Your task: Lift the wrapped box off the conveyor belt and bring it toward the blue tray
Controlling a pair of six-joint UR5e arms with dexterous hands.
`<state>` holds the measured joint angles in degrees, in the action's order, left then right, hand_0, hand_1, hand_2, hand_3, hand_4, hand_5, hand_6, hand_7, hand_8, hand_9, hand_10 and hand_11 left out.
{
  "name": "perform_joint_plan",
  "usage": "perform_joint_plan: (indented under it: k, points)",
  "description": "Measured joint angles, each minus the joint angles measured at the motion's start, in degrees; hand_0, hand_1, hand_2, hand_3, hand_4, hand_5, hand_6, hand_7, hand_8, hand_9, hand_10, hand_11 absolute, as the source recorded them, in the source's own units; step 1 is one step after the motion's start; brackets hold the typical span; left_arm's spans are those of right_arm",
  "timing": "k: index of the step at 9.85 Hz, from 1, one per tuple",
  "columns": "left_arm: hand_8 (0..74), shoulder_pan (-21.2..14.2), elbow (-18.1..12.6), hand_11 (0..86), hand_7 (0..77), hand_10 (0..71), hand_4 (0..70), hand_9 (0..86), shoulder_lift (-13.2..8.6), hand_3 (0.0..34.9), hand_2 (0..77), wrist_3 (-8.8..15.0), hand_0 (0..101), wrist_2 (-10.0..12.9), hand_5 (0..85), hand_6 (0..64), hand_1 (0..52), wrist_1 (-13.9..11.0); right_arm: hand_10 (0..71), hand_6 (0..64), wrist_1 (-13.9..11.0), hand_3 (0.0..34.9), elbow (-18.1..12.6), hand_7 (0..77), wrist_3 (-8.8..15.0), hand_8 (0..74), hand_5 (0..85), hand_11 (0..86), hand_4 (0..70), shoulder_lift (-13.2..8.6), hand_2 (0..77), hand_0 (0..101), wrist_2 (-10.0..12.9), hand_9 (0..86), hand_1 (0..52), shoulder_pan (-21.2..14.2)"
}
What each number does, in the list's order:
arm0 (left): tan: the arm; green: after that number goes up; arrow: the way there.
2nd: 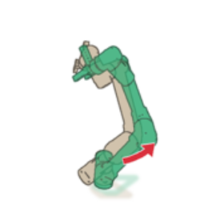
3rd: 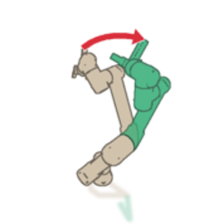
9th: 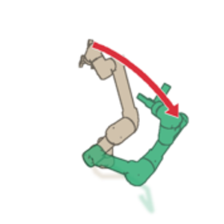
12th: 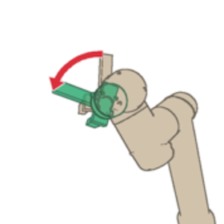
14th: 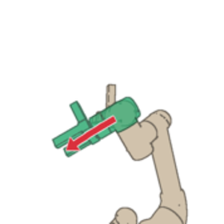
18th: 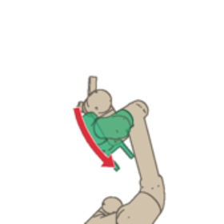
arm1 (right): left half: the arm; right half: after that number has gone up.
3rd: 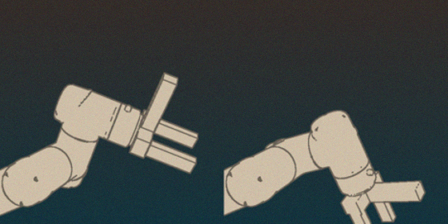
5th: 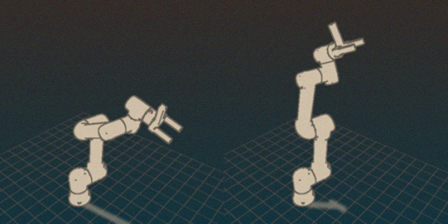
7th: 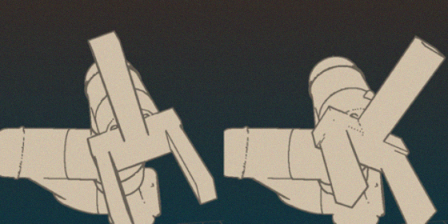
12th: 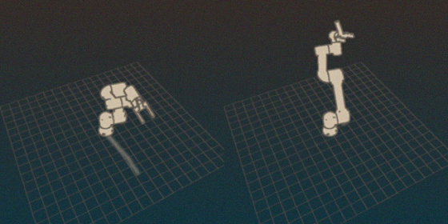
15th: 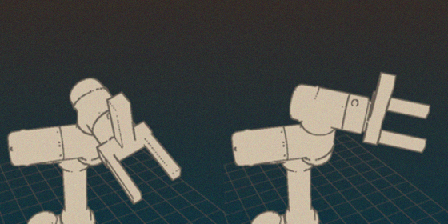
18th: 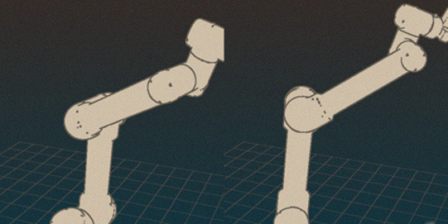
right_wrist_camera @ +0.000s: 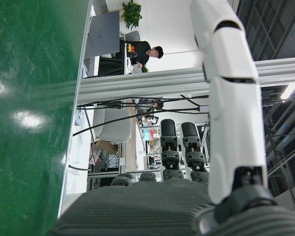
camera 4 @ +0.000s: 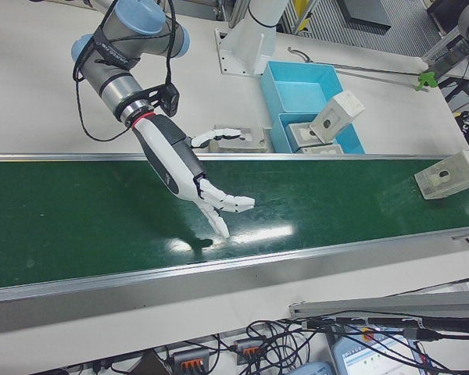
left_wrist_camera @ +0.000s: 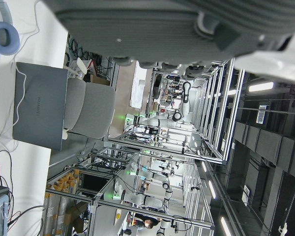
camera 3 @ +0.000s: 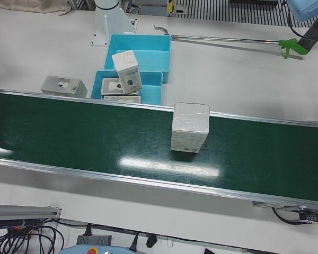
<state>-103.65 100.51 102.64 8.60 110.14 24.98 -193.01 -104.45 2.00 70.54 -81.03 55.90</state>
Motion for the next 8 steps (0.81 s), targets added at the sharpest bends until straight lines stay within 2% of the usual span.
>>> perform_joint_plan:
  k: [1,2,3,8]
  points:
    - [0.5,0.0,0.0,0.0,0.5,0.5,0.0,0.0,0.0,0.0,1.1,0.0,0,0.0,1.1,0.0,0.0,0.0,0.0,6.5,0.0,0.7,-0.03,22.9,-0.06,0.0,18.0,2.2,15.8,0.01,16.9,50,-0.01,3.8,18.0,0.0]
    - [0.5,0.0,0.0,0.0,0.5,0.5,0.0,0.0,0.0,0.0,1.1,0.0,0,0.0,1.1,0.0,0.0,0.0,0.0,6.5,0.0,0.7,-0.04,22.9,-0.13,0.0,18.0,2.2,15.8,0.02,18.5,51,-0.01,3.8,21.8,0.0]
    - [0.5,0.0,0.0,0.0,0.5,0.5,0.0,0.0,0.0,0.0,1.1,0.0,0,0.0,1.1,0.0,0.0,0.0,0.0,6.5,-0.03,0.7,-0.14,22.9,-0.15,0.0,18.0,2.2,15.8,0.03,19.1,51,-0.01,3.8,20.2,0.0]
    - [0.5,0.0,0.0,0.5,0.5,0.5,0.0,0.0,0.0,0.0,1.1,0.0,0,0.0,1.1,0.0,0.0,0.0,0.0,6.5,-0.4,0.7,-0.89,22.9,0.02,0.0,18.0,2.2,15.8,0.01,19.1,51,0.08,2.2,20.2,-0.06]
